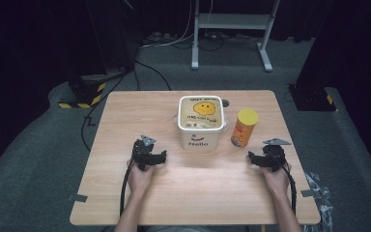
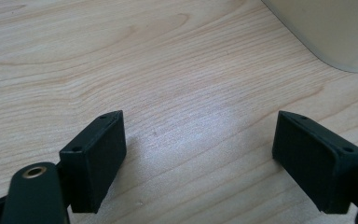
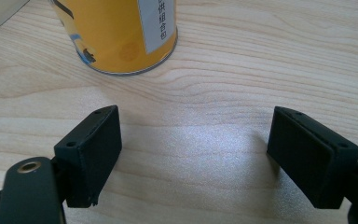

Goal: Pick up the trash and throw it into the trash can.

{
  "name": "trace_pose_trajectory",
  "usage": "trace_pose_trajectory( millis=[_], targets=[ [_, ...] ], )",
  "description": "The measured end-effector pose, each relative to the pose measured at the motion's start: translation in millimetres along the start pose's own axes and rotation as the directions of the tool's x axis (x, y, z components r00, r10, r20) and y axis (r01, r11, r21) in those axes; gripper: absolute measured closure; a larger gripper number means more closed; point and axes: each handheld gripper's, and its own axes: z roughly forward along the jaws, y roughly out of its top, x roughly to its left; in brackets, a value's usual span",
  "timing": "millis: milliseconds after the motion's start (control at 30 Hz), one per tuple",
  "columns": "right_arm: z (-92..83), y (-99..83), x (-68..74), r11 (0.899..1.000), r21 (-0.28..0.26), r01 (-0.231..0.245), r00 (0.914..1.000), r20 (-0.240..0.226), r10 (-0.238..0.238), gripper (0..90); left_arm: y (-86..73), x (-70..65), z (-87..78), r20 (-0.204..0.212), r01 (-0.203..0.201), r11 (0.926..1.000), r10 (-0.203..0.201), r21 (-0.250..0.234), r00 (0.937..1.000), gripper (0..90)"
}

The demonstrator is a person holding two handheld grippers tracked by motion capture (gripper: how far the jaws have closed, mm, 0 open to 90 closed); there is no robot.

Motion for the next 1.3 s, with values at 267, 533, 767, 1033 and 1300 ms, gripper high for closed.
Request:
trace_pose_trajectory(
  millis=[267, 533, 767, 1033, 1300],
  targets=[
    [-0.1, 0.1, 0.1, 1.0, 0.002, -0.002, 1.0, 0.0, 0.002, 17.4, 0.0, 0.0, 0.0, 0.0, 0.0, 1.0, 0.0, 0.0, 1.0, 17.7],
    [-1.1, 0.4, -0.7, 1.0, 0.019, 0.0, 0.9999, -0.016, 0.0, 16.8, 0.0, -0.1, -0.1, -0.001, 0.001, 1.0, -0.001, 0.0, 1.0, 17.6],
    [-1.7, 0.0, -1.5, 1.0, 0.024, -0.003, 1.0, 0.001, 0.003, 14.4, -0.1, -0.2, -0.1, -0.001, 0.003, 1.0, -0.003, 0.0, 1.0, 17.7],
    [-12.6, -1.7, 8.2, 1.0, -0.01, 0.022, 0.9975, -0.066, -0.022, 13.5, -0.1, -0.3, -0.1, -0.002, 0.004, 1.0, -0.004, 0.0, 1.0, 17.7],
    [-24.6, 2.4, 13.7, 0.998, -0.069, -0.009, 0.9887, -0.15, -0.001, 12.4, -0.1, -0.2, -0.1, -0.002, 0.004, 1.0, -0.004, -0.001, 1.0, 17.7]
  ],
)
